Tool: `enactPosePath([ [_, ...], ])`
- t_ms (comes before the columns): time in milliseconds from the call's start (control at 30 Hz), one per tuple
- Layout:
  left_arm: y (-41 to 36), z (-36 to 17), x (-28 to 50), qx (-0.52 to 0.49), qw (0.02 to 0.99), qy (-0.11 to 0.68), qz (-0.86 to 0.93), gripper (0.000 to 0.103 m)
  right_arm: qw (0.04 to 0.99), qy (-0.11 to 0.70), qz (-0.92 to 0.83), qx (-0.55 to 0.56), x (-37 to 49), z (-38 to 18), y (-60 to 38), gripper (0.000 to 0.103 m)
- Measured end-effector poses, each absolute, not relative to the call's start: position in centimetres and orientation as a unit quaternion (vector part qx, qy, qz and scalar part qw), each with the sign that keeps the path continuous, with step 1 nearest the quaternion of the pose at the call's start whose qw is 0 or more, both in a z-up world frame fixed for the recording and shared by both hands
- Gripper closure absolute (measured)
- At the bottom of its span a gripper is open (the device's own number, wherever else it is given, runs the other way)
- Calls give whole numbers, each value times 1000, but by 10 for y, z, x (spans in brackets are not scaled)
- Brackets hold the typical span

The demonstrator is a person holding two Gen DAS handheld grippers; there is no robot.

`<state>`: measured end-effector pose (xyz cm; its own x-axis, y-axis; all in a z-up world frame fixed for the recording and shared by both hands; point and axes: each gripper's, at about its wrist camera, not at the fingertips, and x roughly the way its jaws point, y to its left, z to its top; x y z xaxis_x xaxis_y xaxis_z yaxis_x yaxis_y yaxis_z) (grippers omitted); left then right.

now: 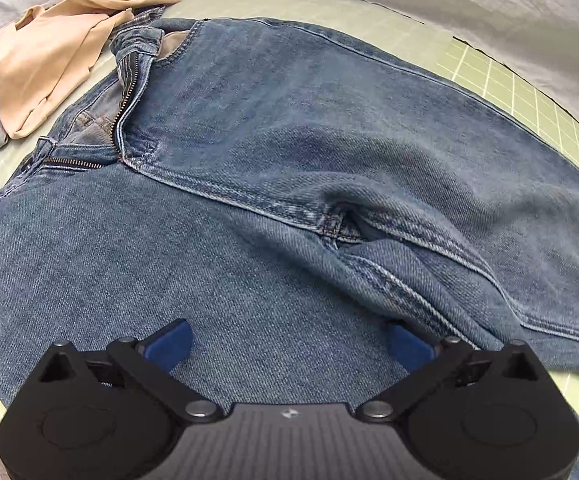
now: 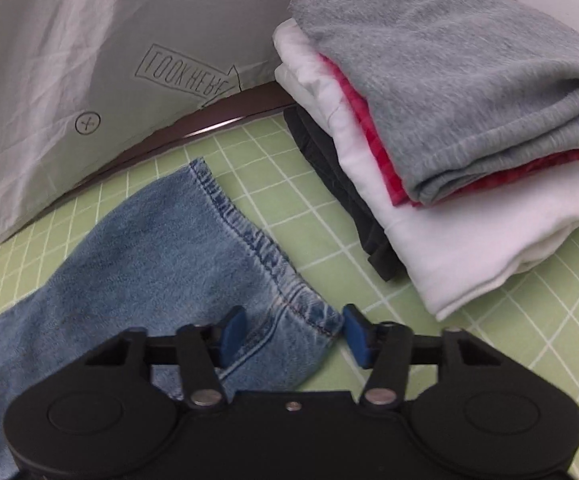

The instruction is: Fold clothes

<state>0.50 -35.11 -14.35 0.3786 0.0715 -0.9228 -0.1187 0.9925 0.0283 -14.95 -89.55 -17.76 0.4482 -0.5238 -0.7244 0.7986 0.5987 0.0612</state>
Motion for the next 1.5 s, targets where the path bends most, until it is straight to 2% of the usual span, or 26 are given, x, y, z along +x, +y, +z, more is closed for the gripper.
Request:
enactPosePath([
  [33,-351,-144,6,-23,830,555,58,0,834,342,-386,194,-152,-177,-893,72],
  [67,-352,-144,5,-22,831,554,58,0,842,342,-370,193,-155,-176,-892,88],
  [300,-349,-144,3,-22,835,547,57,0,832,365,-387,157,-189,-166,-880,88],
  [400,-348,-144,4,-21,835,547,56,0,824,395,-389,115,-188,-168,-875,80],
  [433,-347,-143,4,-22,835,548,56,0,823,400,-392,93,-185,-165,-871,72],
  [467,-346,-143,4,-22,834,548,56,0,826,397,-392,77,-183,-161,-869,66],
  [533,-346,-143,4,-23,835,547,57,0,841,377,-381,64,-177,-150,-868,61],
  [667,-345,-144,4,-25,836,546,59,0,875,342,-330,96,-149,-139,-888,42],
  [733,-345,-144,4,-25,835,546,59,0,881,341,-314,93,-125,-145,-904,39],
  [833,-346,-144,4,-25,835,546,60,0,884,346,-305,81,-94,-157,-927,28],
  [1000,-346,-145,3,-28,837,543,63,0,873,361,-310,106,-66,-171,-954,26],
  [1033,-346,-145,3,-28,837,542,64,0,875,364,-302,104,-63,-172,-954,31],
  [1067,-346,-145,2,-29,838,540,65,0,879,365,-291,101,-61,-172,-954,57],
  [1100,-346,-145,2,-29,839,539,66,0,880,370,-282,98,-57,-173,-954,79],
  [1133,-346,-145,1,-29,840,537,66,0,879,379,-274,94,-53,-174,-954,91],
  [1267,-345,-145,2,-28,839,539,65,0,880,388,-266,64,-38,-175,-959,93],
  [1500,-339,-144,5,-26,839,540,60,0,872,379,-293,104,-17,-169,-978,92],
])
